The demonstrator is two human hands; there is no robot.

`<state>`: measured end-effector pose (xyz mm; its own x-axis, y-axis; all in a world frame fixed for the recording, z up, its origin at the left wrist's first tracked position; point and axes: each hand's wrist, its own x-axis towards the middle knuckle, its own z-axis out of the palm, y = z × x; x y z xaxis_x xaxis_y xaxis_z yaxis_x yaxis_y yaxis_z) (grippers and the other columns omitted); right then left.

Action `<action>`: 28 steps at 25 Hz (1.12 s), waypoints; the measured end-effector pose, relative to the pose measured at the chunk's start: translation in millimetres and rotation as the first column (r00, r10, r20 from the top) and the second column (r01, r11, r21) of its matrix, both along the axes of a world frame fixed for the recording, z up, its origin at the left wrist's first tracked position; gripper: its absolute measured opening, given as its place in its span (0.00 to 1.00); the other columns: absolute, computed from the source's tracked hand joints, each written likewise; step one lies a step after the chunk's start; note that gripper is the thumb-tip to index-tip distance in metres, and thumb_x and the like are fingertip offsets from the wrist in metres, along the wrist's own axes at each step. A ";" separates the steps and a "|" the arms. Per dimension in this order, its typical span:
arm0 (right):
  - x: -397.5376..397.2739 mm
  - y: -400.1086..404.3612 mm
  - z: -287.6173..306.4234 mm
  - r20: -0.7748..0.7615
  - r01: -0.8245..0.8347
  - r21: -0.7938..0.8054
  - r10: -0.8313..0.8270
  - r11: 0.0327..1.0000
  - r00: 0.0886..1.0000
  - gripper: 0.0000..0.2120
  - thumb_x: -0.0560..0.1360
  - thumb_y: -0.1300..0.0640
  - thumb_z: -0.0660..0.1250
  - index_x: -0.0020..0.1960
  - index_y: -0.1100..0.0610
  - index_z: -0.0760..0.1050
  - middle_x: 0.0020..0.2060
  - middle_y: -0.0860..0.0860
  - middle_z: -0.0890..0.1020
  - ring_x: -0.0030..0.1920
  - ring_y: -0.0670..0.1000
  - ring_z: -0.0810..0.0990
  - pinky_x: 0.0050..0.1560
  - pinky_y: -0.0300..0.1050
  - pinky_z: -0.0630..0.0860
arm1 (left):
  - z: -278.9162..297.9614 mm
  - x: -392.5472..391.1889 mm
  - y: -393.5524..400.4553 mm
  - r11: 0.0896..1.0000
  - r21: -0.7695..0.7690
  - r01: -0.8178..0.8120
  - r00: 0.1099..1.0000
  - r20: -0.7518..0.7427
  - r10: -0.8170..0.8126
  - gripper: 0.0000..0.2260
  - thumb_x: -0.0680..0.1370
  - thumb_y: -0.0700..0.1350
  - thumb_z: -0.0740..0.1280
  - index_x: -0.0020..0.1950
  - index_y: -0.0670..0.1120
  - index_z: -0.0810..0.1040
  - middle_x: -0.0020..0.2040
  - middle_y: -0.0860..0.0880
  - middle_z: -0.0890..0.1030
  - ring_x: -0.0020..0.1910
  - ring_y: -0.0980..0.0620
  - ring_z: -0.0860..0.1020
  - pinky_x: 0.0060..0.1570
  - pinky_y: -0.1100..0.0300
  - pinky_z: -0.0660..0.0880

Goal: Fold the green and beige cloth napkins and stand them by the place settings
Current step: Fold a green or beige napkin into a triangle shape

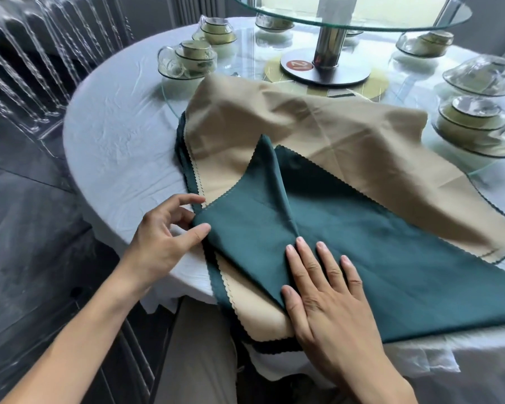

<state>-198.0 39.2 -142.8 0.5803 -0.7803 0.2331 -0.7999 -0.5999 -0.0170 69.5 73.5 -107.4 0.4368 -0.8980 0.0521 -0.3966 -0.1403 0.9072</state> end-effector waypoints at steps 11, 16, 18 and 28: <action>1.4 0.1 0.7 0.028 -0.002 -0.009 0.002 1.000 1.000 0.28 0.79 0.44 0.51 0.75 0.54 0.66 0.74 0.49 0.68 0.74 0.55 0.66 0.69 0.57 0.58 | 5.2 -60.3 3.1 0.992 -0.120 -0.028 0.691 0.715 0.106 0.12 0.76 0.40 0.66 0.58 0.47 0.80 0.56 0.49 0.80 0.54 0.46 0.78 0.57 0.53 0.67; -8.6 -1.7 2.9 0.057 -0.060 0.088 0.055 0.994 0.997 0.30 0.77 0.47 0.53 0.76 0.58 0.64 0.75 0.51 0.66 0.75 0.54 0.64 0.70 0.55 0.56 | -22.0 -142.2 -8.0 0.933 0.195 0.302 0.699 0.620 -0.356 0.31 0.79 0.55 0.40 0.80 0.46 0.56 0.81 0.49 0.56 0.80 0.55 0.51 0.77 0.59 0.43; -34.7 -4.8 6.8 0.177 -0.137 0.187 0.104 0.973 0.979 0.31 0.76 0.43 0.57 0.76 0.55 0.63 0.76 0.49 0.63 0.77 0.48 0.59 0.73 0.48 0.53 | -30.5 -135.0 -10.5 0.916 0.218 0.338 0.575 0.722 -0.384 0.33 0.81 0.61 0.38 0.80 0.44 0.57 0.80 0.47 0.56 0.79 0.54 0.52 0.76 0.57 0.46; -224.3 -78.1 47.9 0.128 -0.093 0.381 0.047 0.920 0.991 0.30 0.69 0.50 0.61 0.72 0.45 0.69 0.73 0.41 0.67 0.74 0.46 0.65 0.73 0.44 0.59 | -32.9 -128.7 -7.1 0.884 0.308 0.351 0.369 0.823 -0.433 0.45 0.76 0.75 0.45 0.79 0.41 0.60 0.79 0.45 0.59 0.79 0.48 0.57 0.74 0.50 0.53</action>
<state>-422.3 -38.9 -94.9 0.6240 -0.7814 -0.0096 -0.7349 -0.5826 -0.3471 -59.2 66.4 -140.2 -0.1985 -0.9742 0.1077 -0.9765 0.2060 0.0640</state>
